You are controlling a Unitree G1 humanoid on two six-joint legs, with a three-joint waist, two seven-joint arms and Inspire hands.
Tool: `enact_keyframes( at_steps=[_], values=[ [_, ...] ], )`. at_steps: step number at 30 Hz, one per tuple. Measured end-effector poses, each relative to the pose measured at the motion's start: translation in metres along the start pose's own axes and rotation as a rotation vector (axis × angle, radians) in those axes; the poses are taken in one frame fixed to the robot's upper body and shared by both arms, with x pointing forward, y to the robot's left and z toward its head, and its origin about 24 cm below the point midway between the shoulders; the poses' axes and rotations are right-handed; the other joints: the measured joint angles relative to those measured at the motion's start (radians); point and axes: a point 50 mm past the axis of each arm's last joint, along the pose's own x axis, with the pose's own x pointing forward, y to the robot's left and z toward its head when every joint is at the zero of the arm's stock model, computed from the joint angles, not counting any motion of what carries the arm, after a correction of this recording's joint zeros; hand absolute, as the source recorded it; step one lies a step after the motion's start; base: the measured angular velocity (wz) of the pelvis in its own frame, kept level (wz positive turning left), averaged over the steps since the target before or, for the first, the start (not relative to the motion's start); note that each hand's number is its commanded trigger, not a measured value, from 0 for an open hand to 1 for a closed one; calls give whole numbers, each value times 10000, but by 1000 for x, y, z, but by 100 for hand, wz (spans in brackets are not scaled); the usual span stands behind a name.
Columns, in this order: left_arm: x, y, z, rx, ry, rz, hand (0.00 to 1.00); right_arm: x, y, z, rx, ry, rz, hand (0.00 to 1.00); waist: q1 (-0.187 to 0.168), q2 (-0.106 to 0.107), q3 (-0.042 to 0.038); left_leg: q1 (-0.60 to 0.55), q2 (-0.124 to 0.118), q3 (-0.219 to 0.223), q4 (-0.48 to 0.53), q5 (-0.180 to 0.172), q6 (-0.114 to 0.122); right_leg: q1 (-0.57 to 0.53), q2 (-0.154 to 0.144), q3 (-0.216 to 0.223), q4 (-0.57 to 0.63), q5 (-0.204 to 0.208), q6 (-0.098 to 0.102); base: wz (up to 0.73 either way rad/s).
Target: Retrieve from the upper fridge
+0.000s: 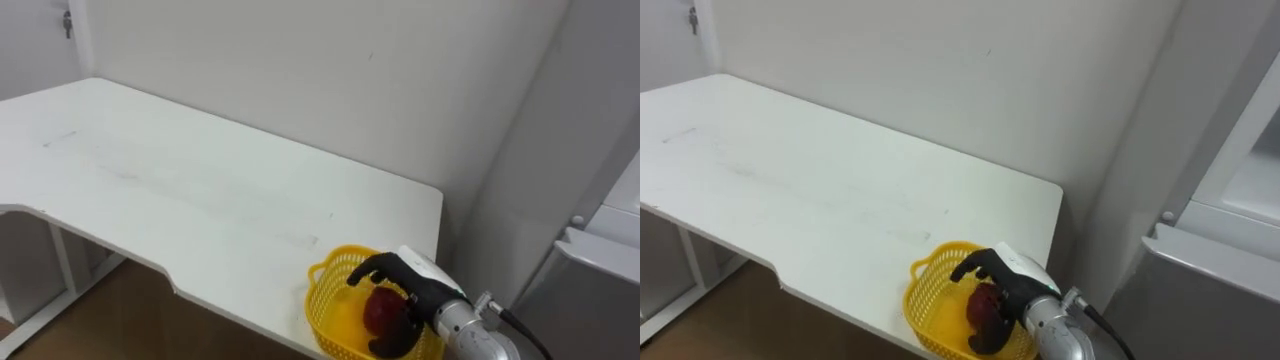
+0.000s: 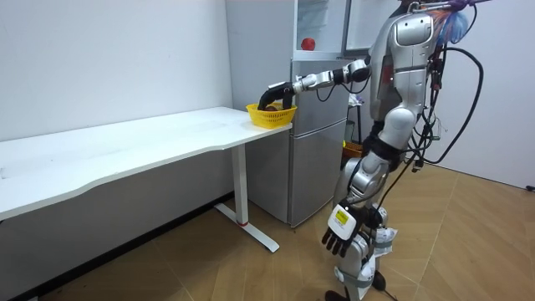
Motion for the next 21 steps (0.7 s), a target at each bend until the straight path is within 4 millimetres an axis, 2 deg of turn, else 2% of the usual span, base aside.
enact_keyframes(
  at_steps=[7,9,16,21],
  values=[
    [-1,-2,-3,-31,82,-39,0,0,0,1,83,-86,-93,0,14,27,-6,24,-7,-33,1,0,0,67,-5,-35,-4,0,0,1],
    [0,-2,-3,-24,65,-32,0,0,-1,0,86,-67,-201,0,-9,70,22,28,-19,-63,16,0,0,102,-8,-66,-41,0,0,4],
    [0,-1,0,-13,-6,-16,0,0,-1,0,84,-37,-313,0,3,48,-15,19,-35,-63,23,0,0,132,-7,-55,-118,1,-2,0],
    [0,-3,-1,-61,68,-40,0,0,-2,1,127,-85,-345,0,-5,118,-61,4,-35,-63,22,0,0,130,-7,-59,-126,1,-3,0]
  ],
)
